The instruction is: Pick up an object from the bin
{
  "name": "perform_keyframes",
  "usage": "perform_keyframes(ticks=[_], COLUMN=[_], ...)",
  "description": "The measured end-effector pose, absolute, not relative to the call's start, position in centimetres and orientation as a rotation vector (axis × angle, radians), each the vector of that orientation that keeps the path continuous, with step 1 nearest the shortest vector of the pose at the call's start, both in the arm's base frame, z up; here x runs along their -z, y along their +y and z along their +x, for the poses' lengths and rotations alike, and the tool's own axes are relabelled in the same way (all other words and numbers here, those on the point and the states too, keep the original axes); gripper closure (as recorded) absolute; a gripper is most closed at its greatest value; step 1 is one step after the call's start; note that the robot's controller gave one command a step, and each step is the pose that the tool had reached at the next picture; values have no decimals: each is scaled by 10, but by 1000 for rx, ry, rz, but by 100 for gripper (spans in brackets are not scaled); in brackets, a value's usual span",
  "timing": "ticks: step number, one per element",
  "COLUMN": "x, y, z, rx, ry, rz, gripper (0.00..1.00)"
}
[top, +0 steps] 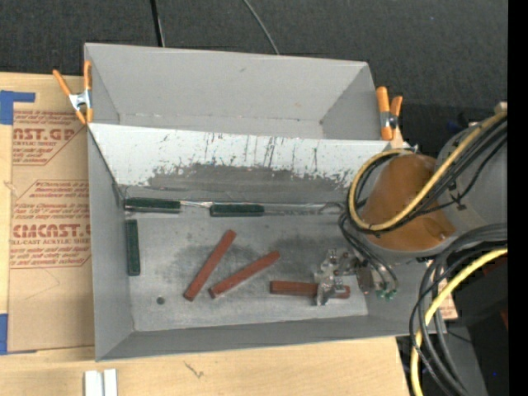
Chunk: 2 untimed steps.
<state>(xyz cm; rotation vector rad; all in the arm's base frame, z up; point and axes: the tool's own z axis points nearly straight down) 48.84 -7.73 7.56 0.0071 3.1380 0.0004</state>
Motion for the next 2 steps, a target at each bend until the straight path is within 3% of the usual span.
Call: perform_keyframes(ticks=[1,2], x=[-76,-224], y=[-77,-78], z=[488,480], rx=[0,0], ry=[3138,3138], rz=[7,55], gripper=[100,100])
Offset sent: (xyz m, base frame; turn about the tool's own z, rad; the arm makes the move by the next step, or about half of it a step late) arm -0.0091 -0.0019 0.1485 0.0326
